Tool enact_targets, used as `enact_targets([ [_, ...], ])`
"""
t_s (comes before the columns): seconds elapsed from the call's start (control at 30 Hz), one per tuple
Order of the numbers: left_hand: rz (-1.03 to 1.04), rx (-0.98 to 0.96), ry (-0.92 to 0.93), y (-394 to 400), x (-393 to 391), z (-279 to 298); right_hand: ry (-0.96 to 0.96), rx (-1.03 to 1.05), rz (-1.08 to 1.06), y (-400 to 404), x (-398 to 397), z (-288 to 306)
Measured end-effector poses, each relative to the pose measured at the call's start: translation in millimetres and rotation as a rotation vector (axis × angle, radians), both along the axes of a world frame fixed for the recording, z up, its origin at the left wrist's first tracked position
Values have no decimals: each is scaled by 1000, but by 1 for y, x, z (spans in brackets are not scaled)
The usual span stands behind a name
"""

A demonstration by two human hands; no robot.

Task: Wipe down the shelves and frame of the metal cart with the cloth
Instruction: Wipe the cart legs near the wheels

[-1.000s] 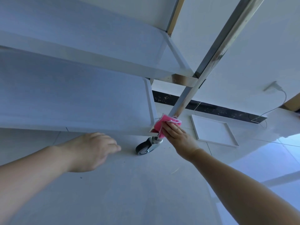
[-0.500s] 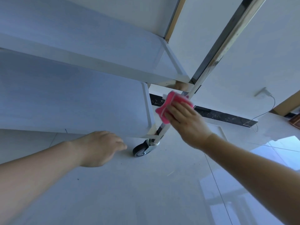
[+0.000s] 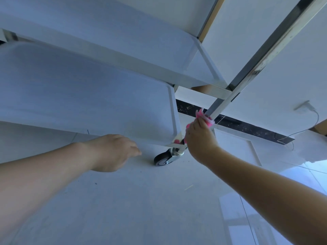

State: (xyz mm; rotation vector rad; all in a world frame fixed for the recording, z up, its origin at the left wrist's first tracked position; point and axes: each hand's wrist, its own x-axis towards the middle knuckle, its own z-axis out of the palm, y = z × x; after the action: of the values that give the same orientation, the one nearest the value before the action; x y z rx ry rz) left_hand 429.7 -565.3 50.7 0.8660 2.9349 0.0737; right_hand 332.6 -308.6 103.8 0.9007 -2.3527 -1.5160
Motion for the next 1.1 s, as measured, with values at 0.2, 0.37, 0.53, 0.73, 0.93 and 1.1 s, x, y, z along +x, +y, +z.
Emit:
enact_targets([
  [0.2,29,9,11,-22,12,1,-153,-12,1,-1,-3,-39],
  [0.37,84,-36,14,-42,32,5,-245,-137,-13,-14,-1,-17],
  [0.53,191,-52,27,-83,72,23,-410,-491,309,-66,15,-5],
  [0.73,433,-100,-40,-181,145,31,-463,-742,715,-196,44,0],
  [0.93,661,16,38,-276,195,29,-584,-847,937,-334,102,14],
  [1.1,856,210,159,-320,231,10,-631,-776,1077,-444,147,45],
])
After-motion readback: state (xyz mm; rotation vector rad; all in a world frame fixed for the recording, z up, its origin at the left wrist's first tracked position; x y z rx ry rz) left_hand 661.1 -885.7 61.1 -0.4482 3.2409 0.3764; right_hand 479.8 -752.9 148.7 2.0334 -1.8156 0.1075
